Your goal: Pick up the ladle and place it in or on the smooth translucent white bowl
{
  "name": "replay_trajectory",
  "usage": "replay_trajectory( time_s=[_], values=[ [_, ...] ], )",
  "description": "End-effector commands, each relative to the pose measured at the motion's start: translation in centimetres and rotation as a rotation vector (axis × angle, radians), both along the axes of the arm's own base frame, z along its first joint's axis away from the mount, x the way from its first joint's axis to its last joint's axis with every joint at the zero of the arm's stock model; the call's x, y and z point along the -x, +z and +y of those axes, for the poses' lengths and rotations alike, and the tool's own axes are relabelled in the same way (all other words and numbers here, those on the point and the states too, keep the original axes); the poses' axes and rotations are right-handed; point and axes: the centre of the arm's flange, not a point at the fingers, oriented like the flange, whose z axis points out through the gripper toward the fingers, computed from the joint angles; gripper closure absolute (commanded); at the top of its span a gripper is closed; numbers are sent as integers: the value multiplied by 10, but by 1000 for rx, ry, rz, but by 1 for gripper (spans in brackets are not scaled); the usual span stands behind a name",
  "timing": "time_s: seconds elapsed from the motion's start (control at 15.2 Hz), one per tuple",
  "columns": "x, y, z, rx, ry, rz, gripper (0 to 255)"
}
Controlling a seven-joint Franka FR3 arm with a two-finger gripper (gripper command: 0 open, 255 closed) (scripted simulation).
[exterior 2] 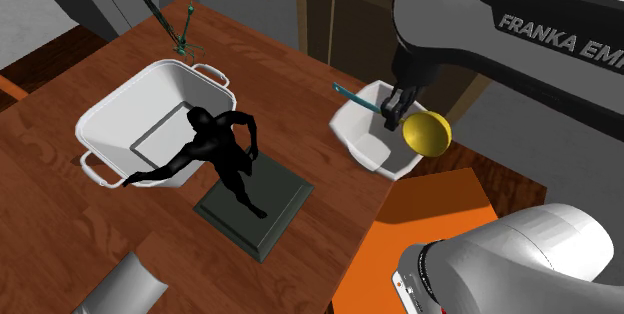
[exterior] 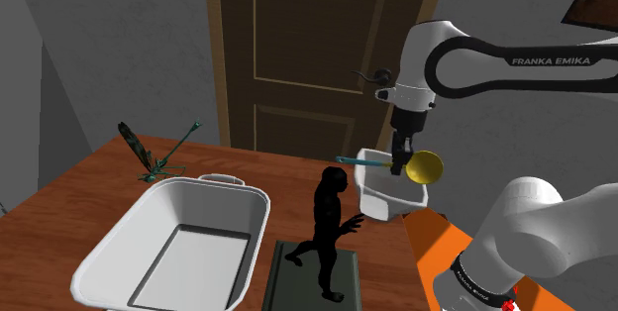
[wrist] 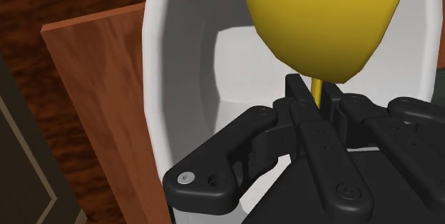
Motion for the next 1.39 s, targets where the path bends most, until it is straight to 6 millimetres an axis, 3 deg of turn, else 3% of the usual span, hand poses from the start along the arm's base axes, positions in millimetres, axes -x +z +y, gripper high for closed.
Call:
replay_trajectory(
  time_s=[0.0, 0.13, 0.2, 0.53, 0.79, 1.32],
  values=[
    [1, -5, -1, 4, 0, 11, 255],
    [1, -5, -1, 4, 0, 11, 255],
    [1, -4, -1, 4, 0, 11, 0],
    [1, -5, -1, 4, 0, 11, 0],
    [-7, 44, -6, 4, 0, 11, 0],
    [-7, 44, -6, 4, 0, 11, 0]
  ],
)
